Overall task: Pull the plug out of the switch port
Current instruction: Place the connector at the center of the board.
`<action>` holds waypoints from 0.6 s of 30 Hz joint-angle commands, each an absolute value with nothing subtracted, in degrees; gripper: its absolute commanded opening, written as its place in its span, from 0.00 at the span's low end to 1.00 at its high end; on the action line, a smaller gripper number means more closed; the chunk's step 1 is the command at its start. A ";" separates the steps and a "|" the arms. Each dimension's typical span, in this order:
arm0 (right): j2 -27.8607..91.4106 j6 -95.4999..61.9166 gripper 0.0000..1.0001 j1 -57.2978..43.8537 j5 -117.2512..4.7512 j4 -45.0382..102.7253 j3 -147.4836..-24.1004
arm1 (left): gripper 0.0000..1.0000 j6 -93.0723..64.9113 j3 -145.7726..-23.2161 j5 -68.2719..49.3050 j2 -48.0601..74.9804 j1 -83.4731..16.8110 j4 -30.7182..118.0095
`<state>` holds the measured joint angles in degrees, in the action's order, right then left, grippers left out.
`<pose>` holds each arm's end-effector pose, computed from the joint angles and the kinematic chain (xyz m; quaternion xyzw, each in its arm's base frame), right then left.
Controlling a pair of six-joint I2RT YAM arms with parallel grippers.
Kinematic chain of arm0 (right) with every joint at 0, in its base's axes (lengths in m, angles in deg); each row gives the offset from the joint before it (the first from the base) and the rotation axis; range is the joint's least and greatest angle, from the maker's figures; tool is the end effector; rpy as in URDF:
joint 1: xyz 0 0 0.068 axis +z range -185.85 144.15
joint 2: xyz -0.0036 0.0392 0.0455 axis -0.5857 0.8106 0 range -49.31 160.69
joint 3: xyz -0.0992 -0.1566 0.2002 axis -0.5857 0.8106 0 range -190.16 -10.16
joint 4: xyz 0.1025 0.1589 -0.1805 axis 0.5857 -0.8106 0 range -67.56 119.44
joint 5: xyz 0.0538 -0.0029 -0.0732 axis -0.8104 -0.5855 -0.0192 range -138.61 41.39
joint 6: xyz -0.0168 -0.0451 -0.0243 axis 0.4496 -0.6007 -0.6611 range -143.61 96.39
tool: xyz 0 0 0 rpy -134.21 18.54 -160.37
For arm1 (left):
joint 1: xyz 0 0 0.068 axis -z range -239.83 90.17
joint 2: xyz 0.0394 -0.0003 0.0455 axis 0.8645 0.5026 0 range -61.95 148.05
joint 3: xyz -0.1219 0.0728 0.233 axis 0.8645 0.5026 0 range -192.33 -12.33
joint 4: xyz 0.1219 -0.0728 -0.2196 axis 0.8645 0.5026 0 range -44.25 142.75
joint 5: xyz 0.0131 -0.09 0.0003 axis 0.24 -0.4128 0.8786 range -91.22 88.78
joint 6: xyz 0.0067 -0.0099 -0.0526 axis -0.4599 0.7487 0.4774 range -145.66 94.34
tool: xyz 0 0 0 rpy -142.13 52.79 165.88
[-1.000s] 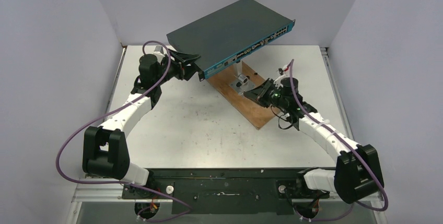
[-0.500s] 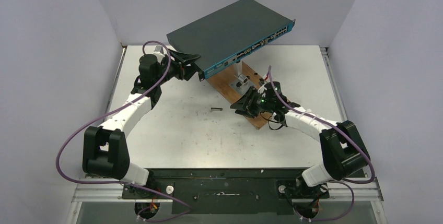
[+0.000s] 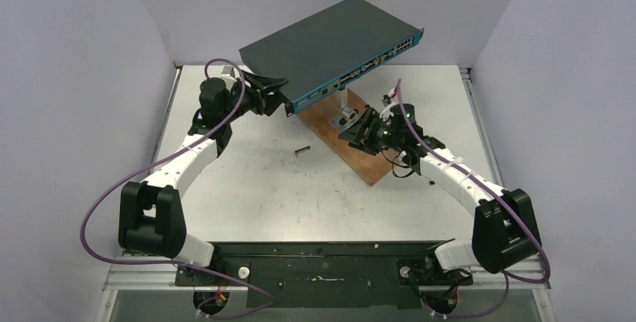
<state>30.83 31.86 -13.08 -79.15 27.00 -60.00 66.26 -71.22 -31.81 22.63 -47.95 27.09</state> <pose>0.2739 0.1345 0.2453 0.1172 0.8480 0.4710 0.2128 0.3347 -0.0889 0.3115 -0.3308 0.6657 -0.6248 0.2388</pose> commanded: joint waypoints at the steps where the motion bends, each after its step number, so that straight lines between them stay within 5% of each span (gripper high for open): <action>1: 24.94 24.18 0.51 -14.53 -72.03 22.76 -65.82 | 0.00 65.00 -74.42 -28.40 24.72 -45.94 23.91; 9: 16.27 19.82 0.67 -15.27 -54.92 21.41 -67.02 | 0.00 64.99 -73.97 -28.55 24.80 -45.87 23.77; 18: 14.17 11.02 0.98 -16.20 -49.87 22.35 -69.40 | 0.00 64.99 -74.00 -28.73 24.97 -45.87 23.55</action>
